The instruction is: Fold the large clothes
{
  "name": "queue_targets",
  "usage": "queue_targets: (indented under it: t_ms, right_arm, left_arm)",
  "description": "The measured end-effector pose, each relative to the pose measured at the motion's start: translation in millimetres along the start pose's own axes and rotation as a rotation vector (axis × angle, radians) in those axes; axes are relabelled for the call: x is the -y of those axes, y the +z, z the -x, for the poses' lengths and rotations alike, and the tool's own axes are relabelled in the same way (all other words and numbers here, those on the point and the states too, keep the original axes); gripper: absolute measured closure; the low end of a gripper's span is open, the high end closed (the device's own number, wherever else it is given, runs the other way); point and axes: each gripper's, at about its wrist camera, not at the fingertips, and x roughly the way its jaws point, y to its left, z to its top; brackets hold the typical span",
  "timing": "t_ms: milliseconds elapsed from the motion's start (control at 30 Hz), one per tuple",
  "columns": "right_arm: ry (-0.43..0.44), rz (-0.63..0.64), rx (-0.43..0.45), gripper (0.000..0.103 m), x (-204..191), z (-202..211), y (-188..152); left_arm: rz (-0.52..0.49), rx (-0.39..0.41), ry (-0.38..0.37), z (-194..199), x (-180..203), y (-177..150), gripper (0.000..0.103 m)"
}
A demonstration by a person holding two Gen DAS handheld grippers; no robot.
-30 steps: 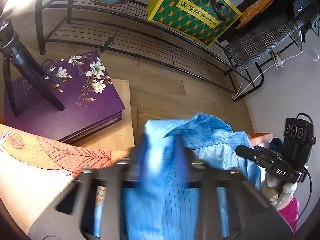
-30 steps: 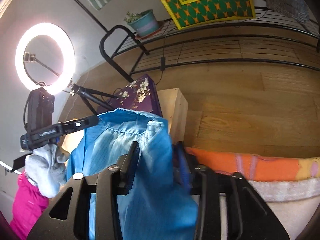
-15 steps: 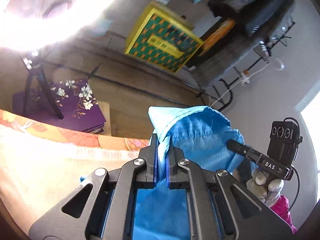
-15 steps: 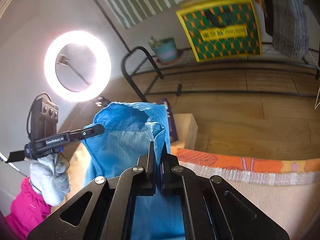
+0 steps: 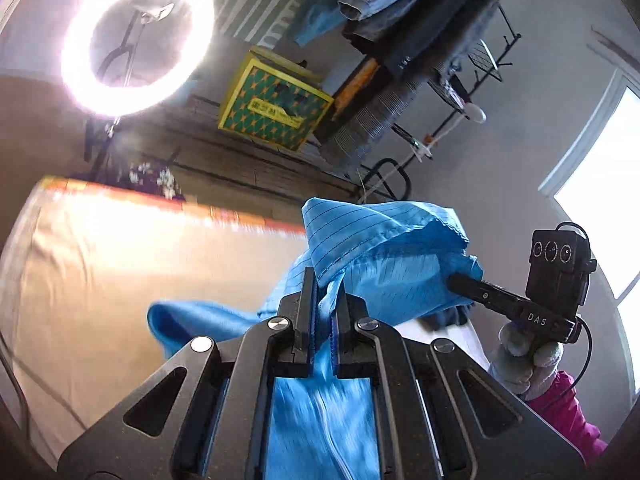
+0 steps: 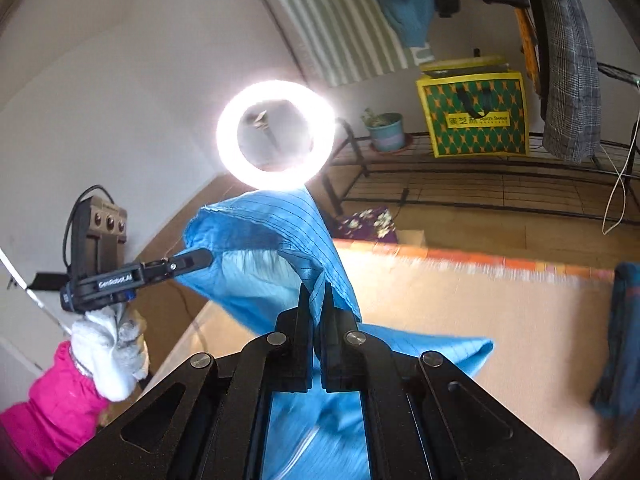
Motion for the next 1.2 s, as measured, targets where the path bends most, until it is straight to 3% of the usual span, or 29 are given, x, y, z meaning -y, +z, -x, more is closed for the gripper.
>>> queue_targets:
  t_ms: [267,400,567,700,833,1100,1200]
  right_arm:
    - [-0.014,0.022,-0.094,0.102,-45,25,-107]
    - [-0.027,-0.001,-0.171,0.102,-48,18,-167]
    - [-0.078,0.000,-0.244,0.102,-42,1,-213]
    - [-0.119,0.007,-0.263,0.102,-35,-5,-224]
    - [-0.116,0.008,-0.232,0.097,-38,15,-213]
    - [-0.063,0.088,-0.016,0.096,-73,134,-189]
    - [-0.066,0.115,0.091,0.091,-91,187,-179]
  left_arm:
    - [0.000,-0.131,0.015,29,7,-120,0.100]
    - [-0.012,-0.204,0.066,28,1,-173,0.100]
    - [0.000,-0.265,0.100,24,-10,-221,0.100]
    - [-0.007,-0.318,0.133,20,-11,-247,0.100]
    - [-0.051,-0.314,0.131,46,7,-252,0.099]
    - [-0.101,-0.154,0.071,166,69,-241,0.095]
    - [-0.121,-0.075,0.043,223,101,-234,0.084]
